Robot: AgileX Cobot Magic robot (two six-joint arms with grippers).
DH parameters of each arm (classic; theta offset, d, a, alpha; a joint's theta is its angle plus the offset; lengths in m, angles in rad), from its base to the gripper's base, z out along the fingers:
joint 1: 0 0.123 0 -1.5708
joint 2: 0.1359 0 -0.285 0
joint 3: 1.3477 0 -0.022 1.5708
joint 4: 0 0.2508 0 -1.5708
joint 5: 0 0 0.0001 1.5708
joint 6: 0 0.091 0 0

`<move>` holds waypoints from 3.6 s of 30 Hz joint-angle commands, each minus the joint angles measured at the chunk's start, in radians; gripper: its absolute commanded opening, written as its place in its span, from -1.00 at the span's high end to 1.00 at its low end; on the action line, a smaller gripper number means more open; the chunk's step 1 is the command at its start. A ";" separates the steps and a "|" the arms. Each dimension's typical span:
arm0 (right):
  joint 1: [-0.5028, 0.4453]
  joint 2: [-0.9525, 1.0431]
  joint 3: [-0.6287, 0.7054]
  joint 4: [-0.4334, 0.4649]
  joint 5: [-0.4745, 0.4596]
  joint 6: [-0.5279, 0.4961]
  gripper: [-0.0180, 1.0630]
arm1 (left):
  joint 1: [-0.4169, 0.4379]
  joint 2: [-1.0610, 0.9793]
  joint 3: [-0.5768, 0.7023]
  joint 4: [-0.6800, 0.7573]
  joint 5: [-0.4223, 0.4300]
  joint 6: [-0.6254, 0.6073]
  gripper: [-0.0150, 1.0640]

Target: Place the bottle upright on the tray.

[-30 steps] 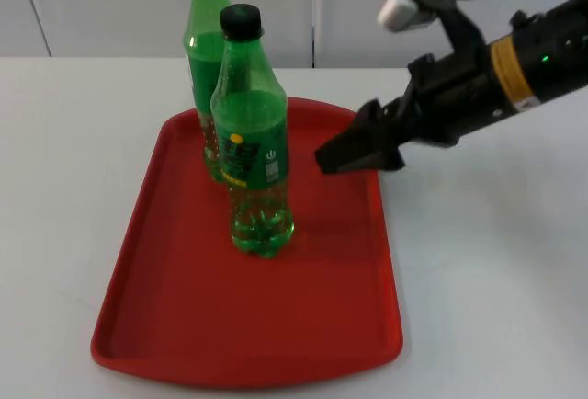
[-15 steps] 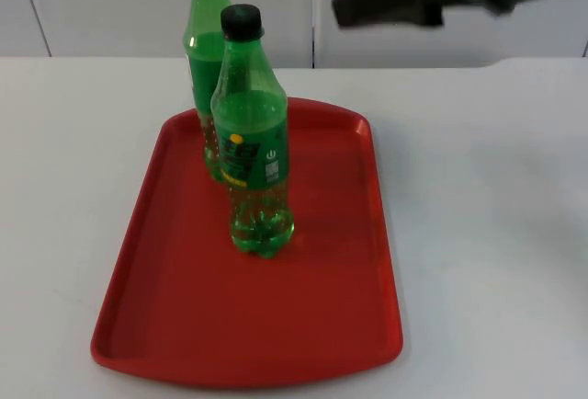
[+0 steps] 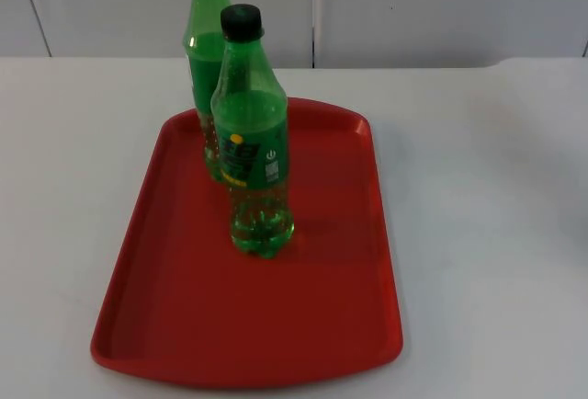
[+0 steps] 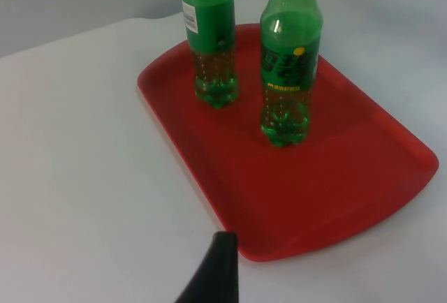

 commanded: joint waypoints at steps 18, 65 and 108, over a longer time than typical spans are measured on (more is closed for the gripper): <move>-0.217 -0.055 0.141 0.002 -0.833 0.217 -0.98 | -0.002 -0.004 0.007 -0.001 -0.003 -0.005 -0.63; -0.219 -0.790 0.759 0.122 0.237 0.192 -0.98 | -0.002 -0.004 0.007 -0.001 -0.005 -0.005 -0.63; -0.219 -0.753 0.165 0.038 0.790 -0.625 -0.98 | -0.002 -0.004 0.007 -0.001 -0.005 -0.005 -0.63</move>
